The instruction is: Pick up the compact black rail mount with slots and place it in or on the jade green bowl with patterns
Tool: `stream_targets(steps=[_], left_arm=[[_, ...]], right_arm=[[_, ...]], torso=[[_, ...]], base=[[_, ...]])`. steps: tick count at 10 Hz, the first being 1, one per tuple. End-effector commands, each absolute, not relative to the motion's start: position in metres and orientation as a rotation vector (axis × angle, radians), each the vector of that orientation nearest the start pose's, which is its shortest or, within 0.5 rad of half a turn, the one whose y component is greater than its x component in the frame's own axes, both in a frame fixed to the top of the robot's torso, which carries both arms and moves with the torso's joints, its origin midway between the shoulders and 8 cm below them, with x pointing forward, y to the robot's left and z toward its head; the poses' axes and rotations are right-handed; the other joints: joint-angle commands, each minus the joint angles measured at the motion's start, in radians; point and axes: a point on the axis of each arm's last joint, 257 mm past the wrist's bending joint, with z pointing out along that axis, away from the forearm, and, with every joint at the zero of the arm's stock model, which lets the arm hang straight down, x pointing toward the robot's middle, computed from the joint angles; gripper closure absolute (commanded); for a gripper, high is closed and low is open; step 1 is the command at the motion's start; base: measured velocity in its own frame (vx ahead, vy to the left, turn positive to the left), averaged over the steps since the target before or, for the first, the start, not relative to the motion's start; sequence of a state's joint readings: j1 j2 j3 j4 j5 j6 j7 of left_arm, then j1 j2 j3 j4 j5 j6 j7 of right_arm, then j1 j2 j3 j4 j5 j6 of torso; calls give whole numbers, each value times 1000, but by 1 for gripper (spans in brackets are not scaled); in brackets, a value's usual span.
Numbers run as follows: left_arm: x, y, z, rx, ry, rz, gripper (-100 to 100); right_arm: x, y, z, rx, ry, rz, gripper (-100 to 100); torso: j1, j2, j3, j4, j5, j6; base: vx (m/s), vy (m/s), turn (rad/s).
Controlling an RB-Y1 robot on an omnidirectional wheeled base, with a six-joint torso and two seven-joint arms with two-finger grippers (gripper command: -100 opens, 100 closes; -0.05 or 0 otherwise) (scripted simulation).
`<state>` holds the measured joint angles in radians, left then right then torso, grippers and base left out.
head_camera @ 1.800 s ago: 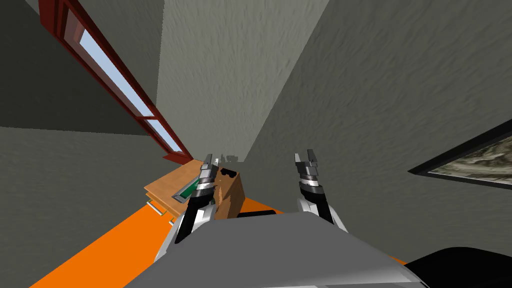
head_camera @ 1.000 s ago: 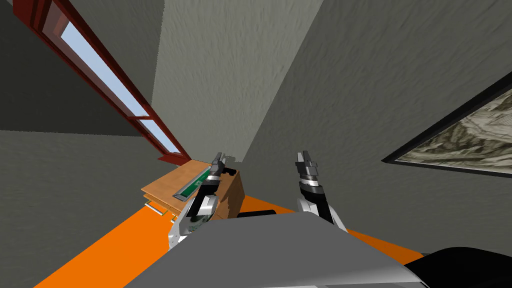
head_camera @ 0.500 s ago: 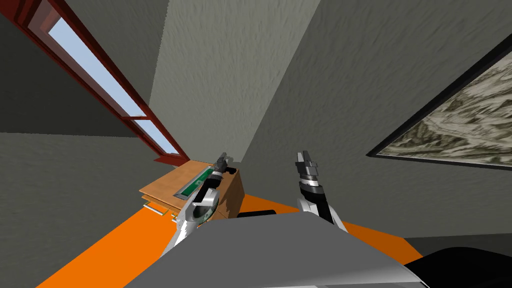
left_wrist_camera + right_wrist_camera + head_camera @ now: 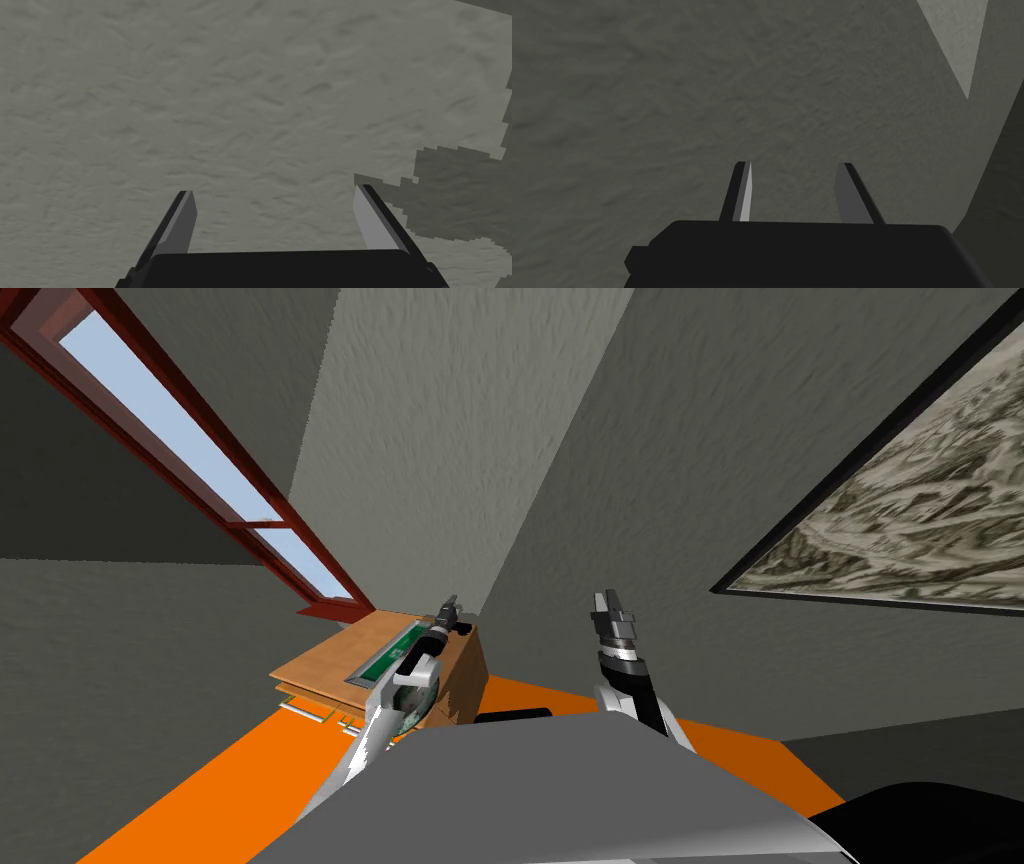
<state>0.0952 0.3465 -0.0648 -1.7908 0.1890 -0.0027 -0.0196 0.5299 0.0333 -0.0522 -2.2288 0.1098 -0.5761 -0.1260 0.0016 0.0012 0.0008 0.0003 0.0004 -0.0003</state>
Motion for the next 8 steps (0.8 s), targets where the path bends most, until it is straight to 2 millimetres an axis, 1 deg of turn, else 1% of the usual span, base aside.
stream_targets(steps=[1,2,3,4,5,6,7,8], left_arm=[[531,274,-173,-994,1316,-1175,-100],[532,277,-182,-1011,1330,-1161,-100],[543,280,-189,-1033,1362,-1142,-100],[543,282,-197,-1049,1376,-1129,-100],[553,285,-204,-1069,1403,-1111,-100],[554,288,-213,-1089,1420,-1095,-100],[565,291,-218,-1109,1446,-1077,-100],[564,294,-228,-1130,1464,-1059,-100]], right_arm=[[338,-288,6,655,625,1291,0],[338,-288,6,655,625,1291,0],[338,-288,6,655,625,1291,0],[338,-288,6,655,625,1291,0],[338,-288,6,655,625,1291,0],[338,-288,6,655,625,1291,0],[338,-288,6,655,625,1291,0],[338,-288,6,655,625,1291,0]], torso=[[0,0,0,0,0,0],[0,0,0,0,0,0],[0,0,0,0,0,0],[0,0,0,0,0,0],[0,0,0,0,0,0],[0,0,0,0,0,0],[0,0,0,0,0,0],[-1,0,0,0,0,0]], base=[[-37,19,-84],[-27,17,-46],[-27,22,-100],[-24,18,-45],[-27,18,-64],[-30,15,-49],[-38,12,-92],[-32,15,-46]])
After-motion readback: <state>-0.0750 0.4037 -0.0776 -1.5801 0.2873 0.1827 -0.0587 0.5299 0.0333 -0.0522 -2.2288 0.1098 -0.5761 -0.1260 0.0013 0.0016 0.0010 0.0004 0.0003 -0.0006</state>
